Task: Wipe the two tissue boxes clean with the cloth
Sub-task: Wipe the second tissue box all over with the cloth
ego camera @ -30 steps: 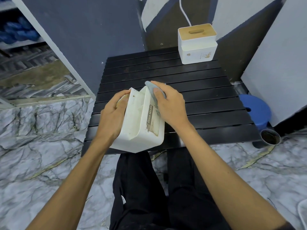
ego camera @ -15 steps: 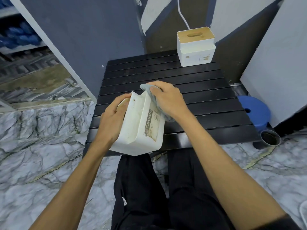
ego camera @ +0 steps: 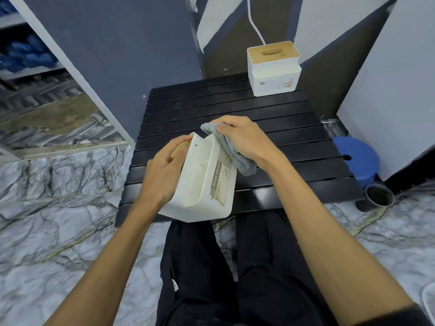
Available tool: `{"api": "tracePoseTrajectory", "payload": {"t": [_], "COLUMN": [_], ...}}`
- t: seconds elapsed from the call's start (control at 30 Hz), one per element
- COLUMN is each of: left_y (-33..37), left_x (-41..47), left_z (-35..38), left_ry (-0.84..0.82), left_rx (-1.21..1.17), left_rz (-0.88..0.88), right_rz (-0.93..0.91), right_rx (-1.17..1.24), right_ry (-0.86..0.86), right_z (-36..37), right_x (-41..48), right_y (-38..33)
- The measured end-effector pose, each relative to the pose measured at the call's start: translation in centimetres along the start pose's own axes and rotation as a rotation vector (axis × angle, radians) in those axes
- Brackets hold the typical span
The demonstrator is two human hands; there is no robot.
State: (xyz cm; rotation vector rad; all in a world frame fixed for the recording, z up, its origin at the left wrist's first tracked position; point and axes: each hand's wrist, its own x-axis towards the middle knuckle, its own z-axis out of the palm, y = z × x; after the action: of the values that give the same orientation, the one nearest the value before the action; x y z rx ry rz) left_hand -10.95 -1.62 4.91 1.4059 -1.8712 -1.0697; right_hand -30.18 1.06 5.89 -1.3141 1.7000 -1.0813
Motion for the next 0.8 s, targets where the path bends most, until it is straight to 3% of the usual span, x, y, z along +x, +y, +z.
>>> {"api": "tracePoseTrajectory", "payload": {"t": [0.13, 0.27, 0.33, 0.6, 0.8], "left_y": [0.1, 0.1, 0.3, -0.8, -1.4], "left_x": [0.1, 0.4, 0.7, 2.1, 2.3], "left_z": [0.6, 1.1, 1.3, 1.8, 2.5], "left_ry": [0.062, 0.101, 0.100, 0.072, 0.069], "left_rx": [0.023, 0.189, 0.225, 0.391, 0.494], "left_rz": [-0.010, 0.019, 0.025, 0.043, 0.058], "right_rz": [-0.061, -0.152, -0.177, -0.124, -0.083], "right_rx": [-0.145, -0.566, -0.645, -0.314, -0.243], "right_ry": [0.110, 0.164, 0.148, 0.052, 0.056], "right_z": [1.5, 2.5, 2.9, 3.1, 4.3], "right_x": [0.5, 1.2, 1.4, 1.0, 0.7], "right_y": [0.0, 0.4, 0.7, 3.2, 5.1]}}
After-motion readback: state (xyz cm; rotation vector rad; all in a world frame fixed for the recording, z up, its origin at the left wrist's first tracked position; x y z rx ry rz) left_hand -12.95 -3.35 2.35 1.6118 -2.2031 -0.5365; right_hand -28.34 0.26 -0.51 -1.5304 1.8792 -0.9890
